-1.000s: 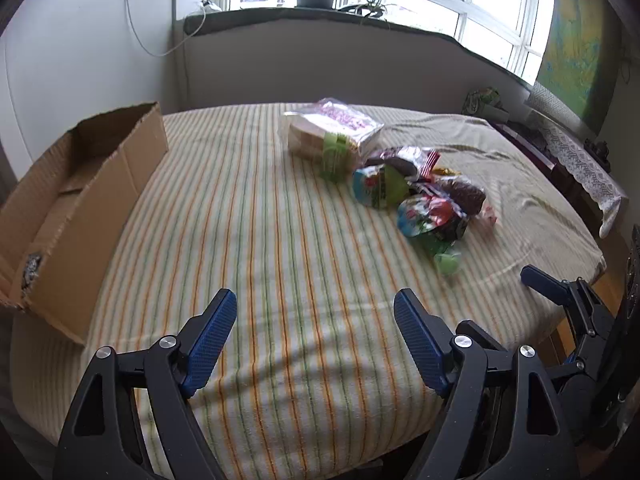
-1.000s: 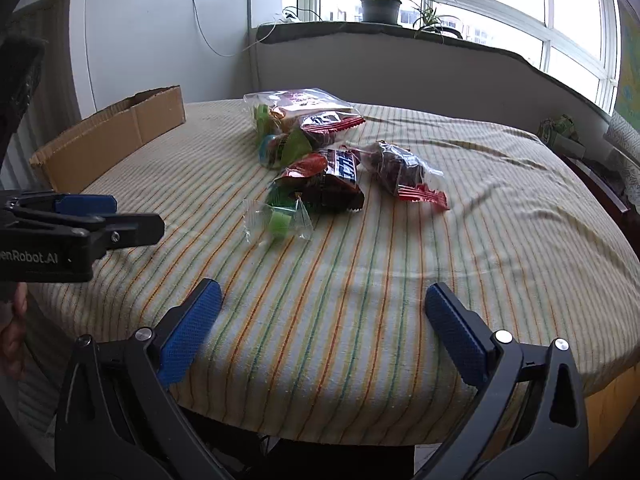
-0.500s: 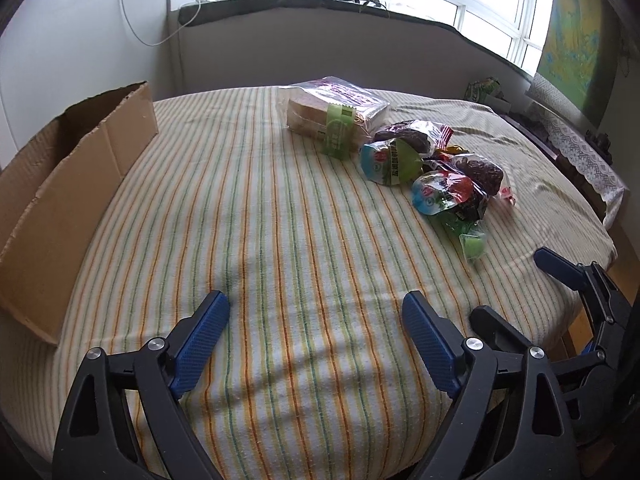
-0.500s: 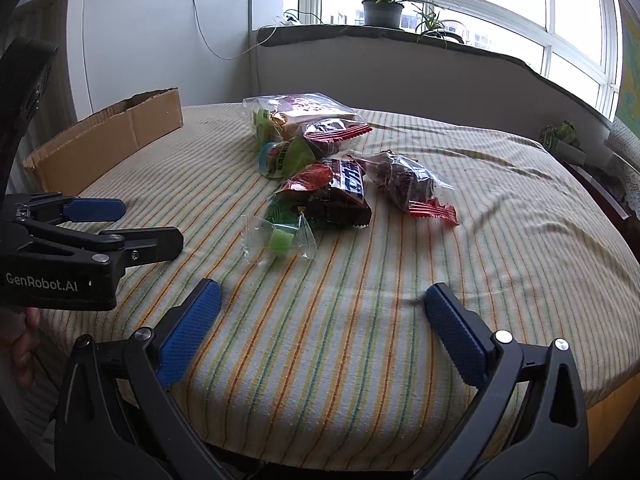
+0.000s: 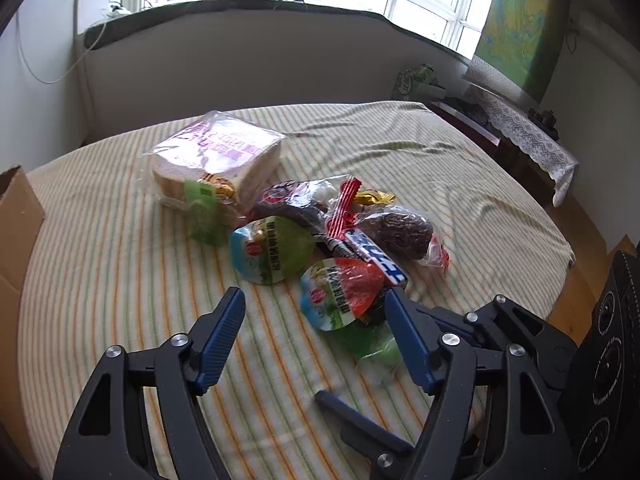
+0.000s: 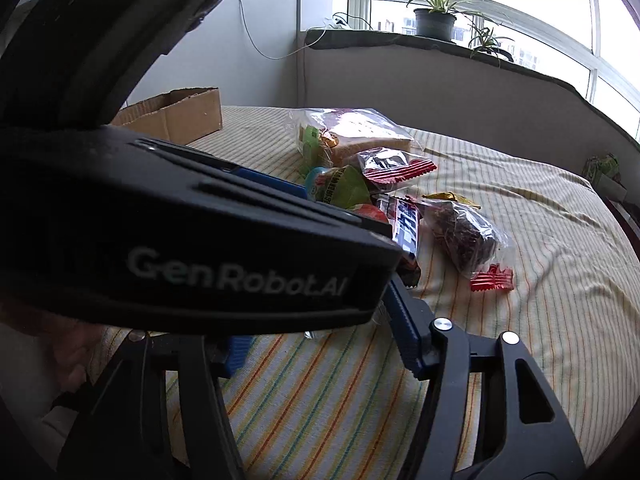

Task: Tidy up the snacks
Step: 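Grasp a red candy packet with the left tool while the right tool grasps a small green candy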

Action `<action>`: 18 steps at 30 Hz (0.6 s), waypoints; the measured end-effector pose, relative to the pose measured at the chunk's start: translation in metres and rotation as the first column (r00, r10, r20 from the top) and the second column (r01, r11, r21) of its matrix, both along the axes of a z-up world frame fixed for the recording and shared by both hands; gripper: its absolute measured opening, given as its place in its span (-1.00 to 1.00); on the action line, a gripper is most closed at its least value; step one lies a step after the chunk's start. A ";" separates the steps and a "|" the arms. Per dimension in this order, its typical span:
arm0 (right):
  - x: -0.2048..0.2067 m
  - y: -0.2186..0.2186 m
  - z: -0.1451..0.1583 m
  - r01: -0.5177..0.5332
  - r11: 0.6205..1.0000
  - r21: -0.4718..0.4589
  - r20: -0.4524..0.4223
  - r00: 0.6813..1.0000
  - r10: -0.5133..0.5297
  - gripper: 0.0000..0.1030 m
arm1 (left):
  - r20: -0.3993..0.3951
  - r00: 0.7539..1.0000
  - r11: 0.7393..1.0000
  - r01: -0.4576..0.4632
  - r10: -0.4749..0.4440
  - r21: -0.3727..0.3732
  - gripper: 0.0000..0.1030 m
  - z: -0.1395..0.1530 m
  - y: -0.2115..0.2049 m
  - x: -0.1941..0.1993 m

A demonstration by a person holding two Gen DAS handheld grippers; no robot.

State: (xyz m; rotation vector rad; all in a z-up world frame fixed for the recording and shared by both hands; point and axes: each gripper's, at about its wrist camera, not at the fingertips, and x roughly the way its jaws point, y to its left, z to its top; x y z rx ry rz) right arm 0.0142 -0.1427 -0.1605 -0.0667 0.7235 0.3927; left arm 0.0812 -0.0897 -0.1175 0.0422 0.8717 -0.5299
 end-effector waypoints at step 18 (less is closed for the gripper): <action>-0.016 -0.031 0.004 0.036 0.998 0.052 0.012 0.999 -0.037 -0.46 | -0.045 0.998 0.992 -0.049 0.044 -0.119 -0.49 -0.002 0.031 0.002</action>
